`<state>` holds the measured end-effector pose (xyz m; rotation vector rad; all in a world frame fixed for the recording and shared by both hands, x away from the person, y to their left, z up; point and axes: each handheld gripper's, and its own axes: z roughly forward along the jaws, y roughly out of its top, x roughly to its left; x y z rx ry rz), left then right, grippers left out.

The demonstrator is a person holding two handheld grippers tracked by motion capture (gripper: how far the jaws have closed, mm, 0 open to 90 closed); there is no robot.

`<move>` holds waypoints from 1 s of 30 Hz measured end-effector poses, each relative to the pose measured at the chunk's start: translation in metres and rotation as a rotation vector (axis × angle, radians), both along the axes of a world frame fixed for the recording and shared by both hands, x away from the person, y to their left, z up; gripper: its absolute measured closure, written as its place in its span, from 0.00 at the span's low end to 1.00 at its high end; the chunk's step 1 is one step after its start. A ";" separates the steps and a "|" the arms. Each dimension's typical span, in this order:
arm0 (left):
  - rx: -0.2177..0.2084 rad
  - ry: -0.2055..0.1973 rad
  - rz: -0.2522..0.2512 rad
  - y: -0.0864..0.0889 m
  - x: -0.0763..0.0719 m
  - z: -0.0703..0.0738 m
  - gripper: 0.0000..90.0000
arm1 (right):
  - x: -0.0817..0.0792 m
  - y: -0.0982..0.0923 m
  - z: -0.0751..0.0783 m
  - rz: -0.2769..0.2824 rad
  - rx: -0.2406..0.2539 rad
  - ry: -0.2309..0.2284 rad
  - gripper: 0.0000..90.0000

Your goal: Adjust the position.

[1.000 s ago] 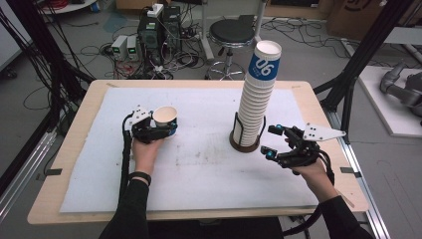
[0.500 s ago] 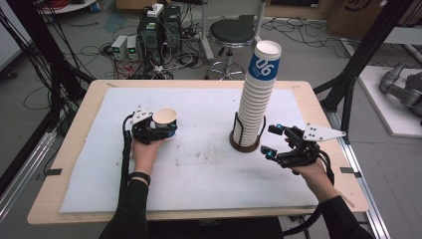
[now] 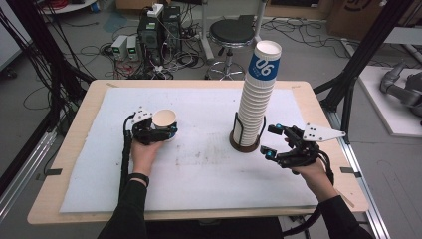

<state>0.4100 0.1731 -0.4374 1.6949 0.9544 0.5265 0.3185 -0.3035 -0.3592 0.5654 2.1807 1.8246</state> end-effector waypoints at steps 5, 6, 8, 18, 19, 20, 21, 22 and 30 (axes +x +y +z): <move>0.043 0.014 0.000 -0.003 -0.002 0.002 0.15 | 0.000 0.001 0.000 -0.001 -0.001 -0.005 0.21; 0.049 0.013 -0.001 -0.003 -0.003 0.002 0.15 | 0.000 0.001 0.000 -0.001 -0.001 -0.007 0.21; 0.058 0.019 0.012 -0.003 -0.004 0.004 0.11 | 0.000 0.001 0.000 -0.001 -0.001 -0.007 0.21; 0.086 0.043 0.012 -0.003 -0.013 0.012 0.07 | -0.001 0.000 0.001 0.007 0.008 -0.006 0.21; 0.090 0.045 0.015 -0.002 -0.015 0.013 0.07 | 0.000 0.000 0.001 0.007 0.010 -0.009 0.21; 0.093 0.050 0.016 -0.001 -0.017 0.014 0.07 | -0.001 0.000 0.001 0.008 0.010 -0.010 0.21; 0.102 0.057 0.016 0.000 -0.019 0.015 0.07 | -0.001 0.000 0.001 0.007 0.010 -0.009 0.21; 0.118 0.067 0.023 0.000 -0.021 0.017 0.07 | -0.001 0.000 0.001 0.007 0.010 -0.009 0.21; 0.132 0.052 0.061 0.013 -0.041 0.032 0.07 | -0.001 0.000 0.001 0.016 0.008 -0.003 0.21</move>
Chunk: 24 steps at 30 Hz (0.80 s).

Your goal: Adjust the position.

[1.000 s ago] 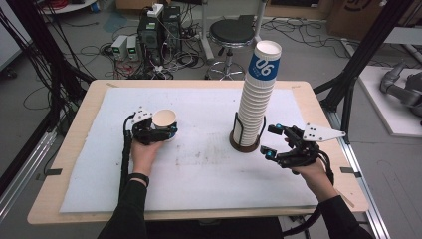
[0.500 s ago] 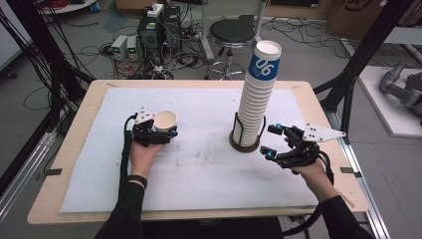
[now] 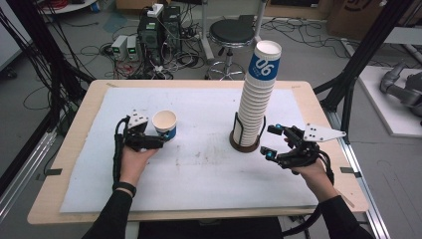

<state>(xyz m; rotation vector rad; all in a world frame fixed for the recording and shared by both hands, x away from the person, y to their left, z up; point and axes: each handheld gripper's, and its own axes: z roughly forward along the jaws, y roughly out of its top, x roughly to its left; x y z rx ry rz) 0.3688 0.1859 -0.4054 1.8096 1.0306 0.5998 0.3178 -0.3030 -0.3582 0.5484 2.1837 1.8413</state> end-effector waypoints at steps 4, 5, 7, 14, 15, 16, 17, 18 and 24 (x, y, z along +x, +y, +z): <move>-0.043 -0.017 -0.040 0.004 -0.011 0.008 0.07 | 0.001 0.000 0.000 -0.003 0.004 -0.003 0.21; -0.050 -0.027 -0.051 0.003 -0.015 0.011 0.07 | 0.001 -0.001 0.000 -0.004 0.003 0.008 0.21; -0.052 -0.045 -0.089 0.001 -0.022 0.018 0.07 | 0.002 -0.001 -0.001 -0.010 0.002 0.008 0.21; -0.074 -0.150 -0.192 -0.013 -0.050 0.040 0.07 | 0.001 -0.002 -0.001 -0.020 -0.004 0.013 0.21; -0.068 -0.169 -0.209 -0.016 -0.053 0.042 0.07 | 0.002 -0.002 -0.001 -0.022 -0.012 0.011 0.21; -0.070 -0.183 -0.219 -0.018 -0.055 0.044 0.07 | 0.002 -0.001 -0.001 -0.020 -0.017 0.015 0.21; -0.081 -0.192 -0.232 -0.019 -0.057 0.046 0.07 | 0.001 -0.001 -0.002 -0.020 -0.020 0.017 0.21; -0.098 -0.199 -0.244 -0.020 -0.059 0.048 0.09 | 0.001 0.000 -0.002 -0.023 -0.023 0.015 0.21; -0.109 -0.240 -0.301 -0.028 -0.068 0.054 0.10 | 0.000 0.000 -0.002 -0.041 -0.050 0.013 0.21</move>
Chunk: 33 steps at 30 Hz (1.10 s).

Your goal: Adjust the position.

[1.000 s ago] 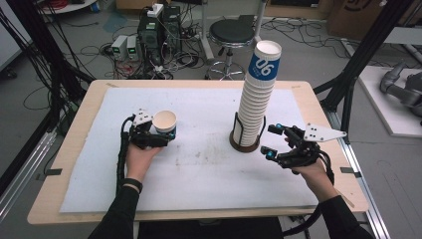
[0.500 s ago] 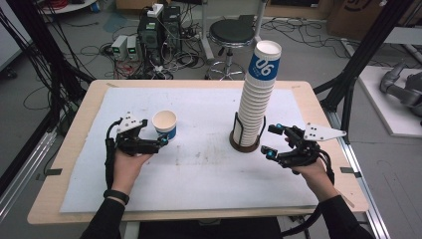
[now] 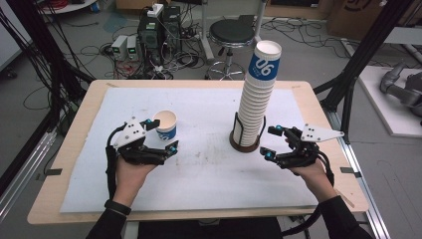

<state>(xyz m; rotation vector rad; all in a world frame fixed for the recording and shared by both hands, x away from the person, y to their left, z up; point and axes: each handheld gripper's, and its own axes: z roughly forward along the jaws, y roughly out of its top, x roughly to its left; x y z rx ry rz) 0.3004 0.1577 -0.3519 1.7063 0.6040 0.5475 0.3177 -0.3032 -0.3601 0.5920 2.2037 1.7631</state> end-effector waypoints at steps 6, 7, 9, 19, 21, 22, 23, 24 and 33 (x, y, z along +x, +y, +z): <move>-0.013 0.007 -0.040 -0.005 -0.004 0.000 0.10 | 0.001 -0.002 0.000 -0.020 -0.002 -0.001 0.21; -0.013 0.011 -0.047 -0.008 -0.005 0.000 0.10 | 0.002 -0.002 0.000 -0.024 -0.003 -0.005 0.21; -0.016 0.018 -0.071 -0.012 -0.005 0.001 0.10 | 0.003 -0.002 0.001 -0.025 -0.002 0.001 0.21; 0.029 0.006 -0.099 -0.022 -0.013 -0.001 0.10 | -0.001 -0.003 0.002 -0.016 -0.006 -0.007 0.21; 0.032 0.010 -0.093 -0.020 -0.013 -0.002 0.10 | -0.001 -0.002 0.002 -0.016 -0.010 -0.006 0.21; 0.023 0.006 -0.088 -0.018 -0.013 -0.003 0.10 | -0.001 -0.002 0.001 -0.015 -0.010 -0.005 0.21; 0.020 0.007 -0.089 -0.017 -0.013 -0.004 0.10 | -0.001 -0.002 0.000 -0.016 -0.006 -0.007 0.21; 0.019 0.011 -0.086 -0.015 -0.012 -0.005 0.10 | -0.001 -0.002 0.000 -0.018 -0.011 -0.007 0.21; 0.003 0.025 -0.070 -0.011 -0.011 -0.010 0.10 | -0.001 -0.001 -0.003 -0.022 -0.015 0.007 0.21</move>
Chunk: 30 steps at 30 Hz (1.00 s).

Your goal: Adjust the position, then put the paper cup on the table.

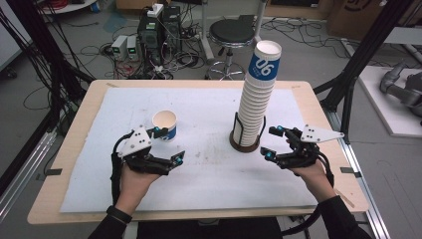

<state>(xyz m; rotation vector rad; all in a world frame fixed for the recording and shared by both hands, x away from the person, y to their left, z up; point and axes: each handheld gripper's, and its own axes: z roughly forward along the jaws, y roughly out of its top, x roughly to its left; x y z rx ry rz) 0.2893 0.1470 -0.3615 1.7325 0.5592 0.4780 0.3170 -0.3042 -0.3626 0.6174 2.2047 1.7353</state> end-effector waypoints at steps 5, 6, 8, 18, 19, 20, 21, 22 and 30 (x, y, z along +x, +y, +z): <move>-0.001 -0.002 0.008 0.002 0.000 0.000 0.10 | 0.002 -0.001 0.000 0.004 0.004 0.000 0.21; 0.002 -0.003 0.010 0.002 0.000 0.000 0.10 | 0.002 -0.001 0.000 0.005 0.006 0.002 0.21; 0.001 -0.001 0.011 0.002 0.001 0.000 0.10 | 0.003 -0.001 0.000 0.000 0.007 -0.003 0.21; 0.002 0.005 0.005 0.000 0.004 -0.003 0.10 | 0.003 -0.002 0.000 -0.008 0.004 -0.003 0.21; 0.006 0.004 0.004 -0.001 0.004 -0.003 0.10 | 0.003 -0.002 0.000 -0.009 0.005 -0.001 0.21; 0.005 0.001 0.006 -0.001 0.005 -0.002 0.10 | 0.002 -0.002 0.000 -0.009 0.005 -0.002 0.21; 0.003 -0.001 0.002 -0.001 0.005 -0.001 0.10 | 0.002 -0.002 0.000 -0.010 0.004 -0.006 0.21; 0.005 -0.004 0.001 -0.002 0.005 -0.001 0.10 | 0.002 -0.003 0.000 -0.010 0.003 -0.005 0.21; 0.012 -0.013 0.011 0.000 0.003 0.000 0.10 | 0.001 -0.004 0.001 -0.014 0.008 -0.005 0.21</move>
